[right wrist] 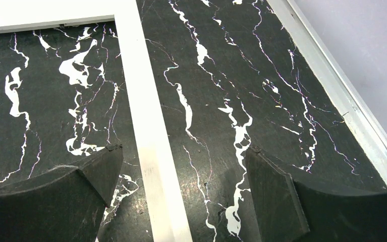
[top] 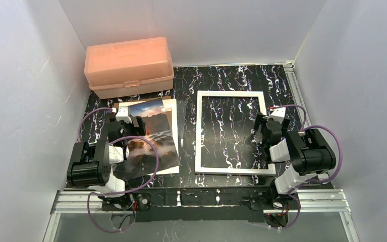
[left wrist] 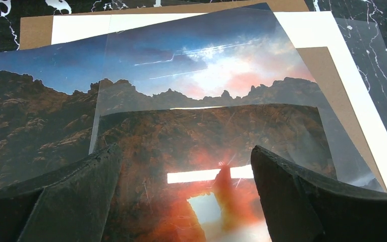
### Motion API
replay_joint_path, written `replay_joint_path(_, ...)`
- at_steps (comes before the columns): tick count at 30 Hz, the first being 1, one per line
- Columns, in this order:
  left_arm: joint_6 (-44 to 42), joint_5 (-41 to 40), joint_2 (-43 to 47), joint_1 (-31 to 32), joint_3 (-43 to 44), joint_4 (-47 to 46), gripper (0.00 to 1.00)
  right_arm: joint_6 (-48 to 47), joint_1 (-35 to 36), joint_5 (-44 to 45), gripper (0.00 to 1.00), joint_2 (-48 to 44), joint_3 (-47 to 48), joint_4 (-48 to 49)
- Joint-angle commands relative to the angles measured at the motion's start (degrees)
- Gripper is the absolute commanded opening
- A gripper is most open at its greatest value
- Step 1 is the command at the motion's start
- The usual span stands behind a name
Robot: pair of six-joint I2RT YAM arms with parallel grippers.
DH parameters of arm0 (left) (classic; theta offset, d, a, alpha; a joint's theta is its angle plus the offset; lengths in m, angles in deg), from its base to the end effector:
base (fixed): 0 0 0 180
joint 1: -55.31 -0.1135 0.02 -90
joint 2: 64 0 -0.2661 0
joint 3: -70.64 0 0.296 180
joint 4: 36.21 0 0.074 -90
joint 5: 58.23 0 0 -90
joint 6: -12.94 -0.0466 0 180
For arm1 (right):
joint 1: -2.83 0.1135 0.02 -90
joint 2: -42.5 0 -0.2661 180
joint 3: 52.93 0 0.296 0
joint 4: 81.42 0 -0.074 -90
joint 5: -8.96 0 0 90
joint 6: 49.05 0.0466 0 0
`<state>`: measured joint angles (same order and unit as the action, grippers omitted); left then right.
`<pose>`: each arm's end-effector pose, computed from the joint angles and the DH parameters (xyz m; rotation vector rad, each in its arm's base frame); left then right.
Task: Put the photo into the frame
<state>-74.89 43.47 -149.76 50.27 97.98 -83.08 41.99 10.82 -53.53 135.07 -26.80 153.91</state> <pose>0.2723 0.0145 0.1028 0.0363 1.7700 -0.1446 0.2639 0.0153 0.0858 0.2412 1.7358 -0.3080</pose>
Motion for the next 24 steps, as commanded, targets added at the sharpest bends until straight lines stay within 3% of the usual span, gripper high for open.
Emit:
replay_joint_path(1, -0.23, -0.90, 0.50, 0.29, 1.06, -0.44, 0.99, -0.95, -0.10, 0.83, 0.99, -0.31, 0.44, 1.95)
replay_joint_path(14, 0.14, -0.52, 3.43, 0.16, 2.03, 2.31, 0.99, -0.28, -0.20, 2.83, 0.99, -3.78, 1.11, -1.56)
replay_joint_path(16, 0.64, -0.08, 8.49, -0.64, 6.33, 13.90, 0.98, 1.13, 0.00, 5.24, 0.99, -8.70, 4.14, -13.11)
replay_joint_path(18, -2.75, 2.01, 12.00, -0.84, 13.72, 33.50, 0.99, 9.45, -0.47, 13.31, 0.99, -13.10, 11.01, -31.81)
replay_joint_path(20, -5.21, 2.80, 13.66, -1.27, 20.99, 46.46, 0.98, 18.30, -0.83, 17.56, 0.99, -13.63, 19.71, -46.92)
replay_joint_path(21, -4.76, 3.42, 14.40, -1.98, 23.58, 50.99, 0.98, 22.42, -1.43, 14.15, 0.99, -13.61, 23.02, -54.18)
replay_joint_path(24, -3.59, 5.41, 15.76, -3.86, 32.83, 65.20, 0.98, 22.03, -1.31, -0.96, 0.99, -14.41, 29.17, -64.12)
